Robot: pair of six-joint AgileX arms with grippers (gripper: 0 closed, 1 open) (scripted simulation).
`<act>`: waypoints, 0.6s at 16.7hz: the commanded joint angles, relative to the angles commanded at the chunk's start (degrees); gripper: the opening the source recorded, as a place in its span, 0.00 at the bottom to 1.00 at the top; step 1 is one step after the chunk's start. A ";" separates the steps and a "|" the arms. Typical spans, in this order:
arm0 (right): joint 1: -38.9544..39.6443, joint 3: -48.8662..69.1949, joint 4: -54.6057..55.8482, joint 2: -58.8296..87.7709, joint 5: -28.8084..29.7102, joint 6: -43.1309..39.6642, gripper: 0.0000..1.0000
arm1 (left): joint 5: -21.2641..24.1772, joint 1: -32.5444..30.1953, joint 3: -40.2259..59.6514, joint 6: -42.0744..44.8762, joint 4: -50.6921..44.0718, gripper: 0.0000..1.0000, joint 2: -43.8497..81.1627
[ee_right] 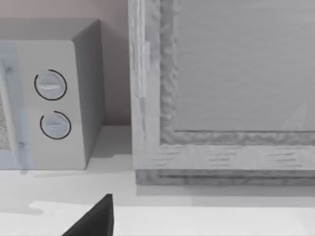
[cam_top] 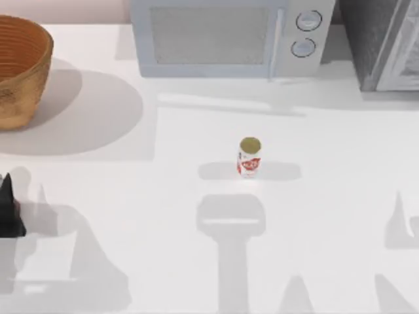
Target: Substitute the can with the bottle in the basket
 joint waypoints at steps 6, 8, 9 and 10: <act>0.00 0.00 0.00 0.00 0.00 0.00 1.00 | -2.08 -1.78 2.67 -0.42 -0.95 1.00 3.49; 0.00 0.00 0.00 0.00 0.00 0.00 1.00 | -2.95 -2.72 4.24 -0.63 -1.13 1.00 4.76; 0.00 0.00 0.00 0.00 0.00 0.00 1.00 | -3.40 -3.18 5.02 -0.73 -1.24 1.00 5.40; 0.00 0.00 0.00 0.00 0.00 0.00 1.00 | -3.83 -3.64 5.78 -0.83 -1.35 1.00 6.01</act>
